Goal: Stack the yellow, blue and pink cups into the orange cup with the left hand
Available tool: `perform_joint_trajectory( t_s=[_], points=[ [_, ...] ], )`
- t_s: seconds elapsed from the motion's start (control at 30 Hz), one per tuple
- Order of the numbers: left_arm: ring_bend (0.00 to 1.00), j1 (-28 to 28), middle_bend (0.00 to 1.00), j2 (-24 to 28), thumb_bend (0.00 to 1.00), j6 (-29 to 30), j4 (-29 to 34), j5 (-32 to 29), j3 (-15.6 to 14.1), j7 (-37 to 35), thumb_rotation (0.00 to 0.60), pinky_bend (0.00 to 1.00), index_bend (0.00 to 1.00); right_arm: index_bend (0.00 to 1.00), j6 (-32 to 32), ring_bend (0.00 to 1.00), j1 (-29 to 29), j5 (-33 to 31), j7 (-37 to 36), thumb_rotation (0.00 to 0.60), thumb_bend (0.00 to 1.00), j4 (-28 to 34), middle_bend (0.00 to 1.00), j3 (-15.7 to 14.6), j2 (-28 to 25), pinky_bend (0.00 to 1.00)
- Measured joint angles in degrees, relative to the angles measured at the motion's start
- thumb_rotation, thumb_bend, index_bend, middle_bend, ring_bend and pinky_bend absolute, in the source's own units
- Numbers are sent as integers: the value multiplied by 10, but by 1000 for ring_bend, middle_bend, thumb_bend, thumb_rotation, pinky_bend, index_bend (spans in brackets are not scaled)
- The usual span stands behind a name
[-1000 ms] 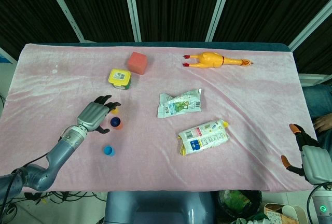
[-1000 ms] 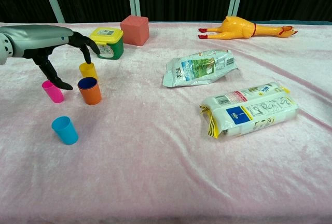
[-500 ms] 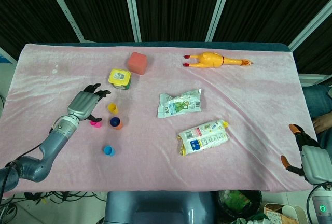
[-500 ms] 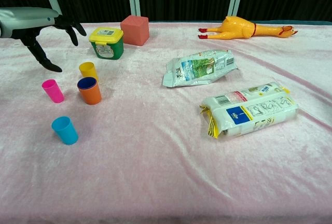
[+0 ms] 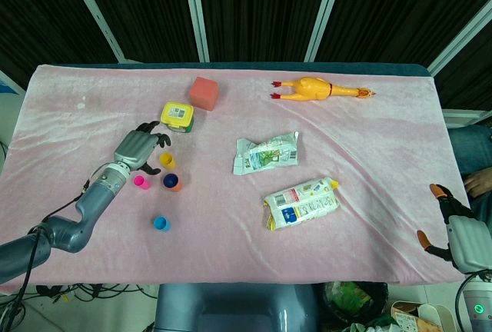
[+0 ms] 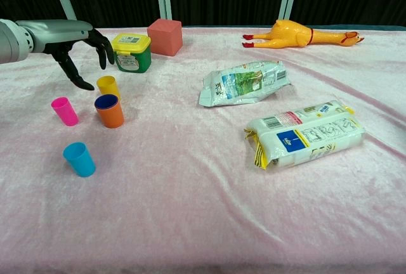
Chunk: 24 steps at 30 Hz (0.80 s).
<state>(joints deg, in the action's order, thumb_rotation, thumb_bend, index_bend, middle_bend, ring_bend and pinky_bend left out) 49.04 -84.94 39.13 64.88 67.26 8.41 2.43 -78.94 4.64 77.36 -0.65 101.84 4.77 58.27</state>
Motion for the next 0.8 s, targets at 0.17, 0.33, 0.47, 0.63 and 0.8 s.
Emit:
perform_joint_trajectory(
  t_s=[0.17,0.33,0.47,0.63,0.8],
  points=[
    [0,6,412,-16,208,-9,-23,2,-1,-5,600,121,357,32,1,161,0,-1,-1,600,268,1,62,0,0,214],
    [0,12,429,-31,238,-19,-46,4,-2,-9,600,125,379,32,2,161,-1,-5,-4,600,268,3,62,0,-2,214],
    [8,16,457,-42,271,-25,-64,5,-2,-12,600,129,409,32,3,161,-1,-6,-5,600,267,3,62,1,-3,214],
    [17,21,472,-55,276,-25,-77,14,-3,-13,600,131,422,32,5,161,0,-7,-5,600,268,4,63,1,-4,214],
    [58,23,524,-65,298,-26,-84,17,-4,-12,600,145,474,32,5,161,0,-7,-6,600,267,4,62,0,-5,214]
  ],
)
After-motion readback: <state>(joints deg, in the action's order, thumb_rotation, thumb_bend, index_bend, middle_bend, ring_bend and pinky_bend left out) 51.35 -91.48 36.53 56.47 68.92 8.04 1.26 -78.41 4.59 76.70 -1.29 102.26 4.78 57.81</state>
